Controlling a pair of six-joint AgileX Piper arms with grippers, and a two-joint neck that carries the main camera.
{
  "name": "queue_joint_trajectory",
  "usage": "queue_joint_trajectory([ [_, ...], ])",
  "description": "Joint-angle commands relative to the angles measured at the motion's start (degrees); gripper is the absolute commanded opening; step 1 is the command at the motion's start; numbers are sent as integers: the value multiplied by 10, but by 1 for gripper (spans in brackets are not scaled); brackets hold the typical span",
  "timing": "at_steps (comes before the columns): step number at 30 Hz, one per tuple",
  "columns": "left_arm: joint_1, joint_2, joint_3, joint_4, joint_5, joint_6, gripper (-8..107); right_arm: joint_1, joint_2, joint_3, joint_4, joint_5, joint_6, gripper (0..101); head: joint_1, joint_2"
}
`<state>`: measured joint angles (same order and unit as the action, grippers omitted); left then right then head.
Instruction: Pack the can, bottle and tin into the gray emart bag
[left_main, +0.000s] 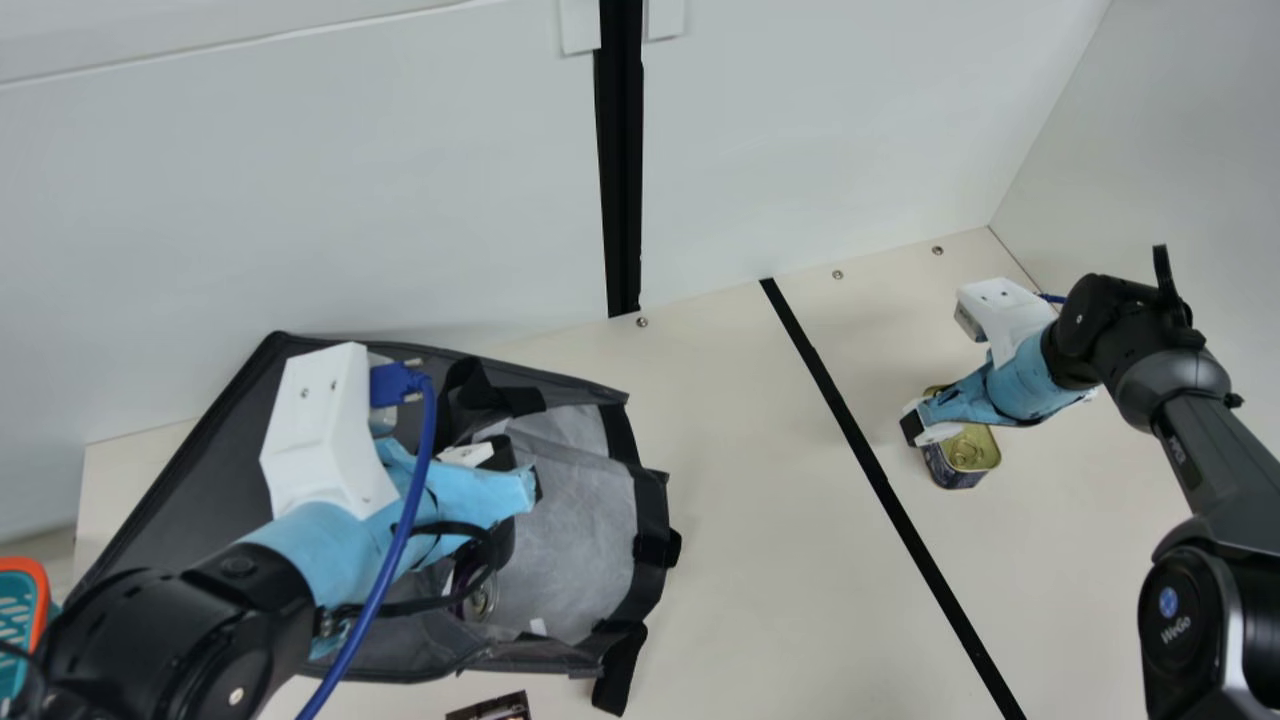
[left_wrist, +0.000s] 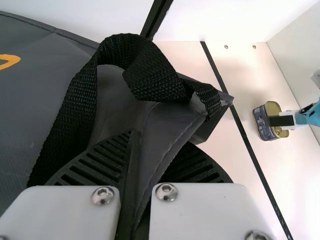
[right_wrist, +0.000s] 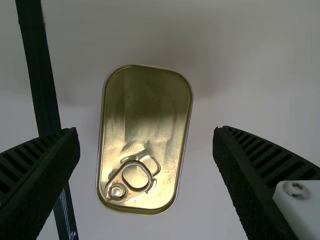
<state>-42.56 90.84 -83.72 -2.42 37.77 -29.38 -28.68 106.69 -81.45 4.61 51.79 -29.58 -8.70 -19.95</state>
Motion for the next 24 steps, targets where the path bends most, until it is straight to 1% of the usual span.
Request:
queue_joint_trajectory([
  [1, 0, 0, 0, 0, 0, 0, 10, 0, 7, -3, -1, 1, 0, 91, -13, 0],
  [11, 0, 0, 0, 0, 0, 0, 10, 2, 39, -22, -11, 2, 2, 91, -13, 0],
  [24, 0, 0, 0, 0, 0, 0, 10, 5, 59, -36, -11, 12, 8, 4, -13, 0],
])
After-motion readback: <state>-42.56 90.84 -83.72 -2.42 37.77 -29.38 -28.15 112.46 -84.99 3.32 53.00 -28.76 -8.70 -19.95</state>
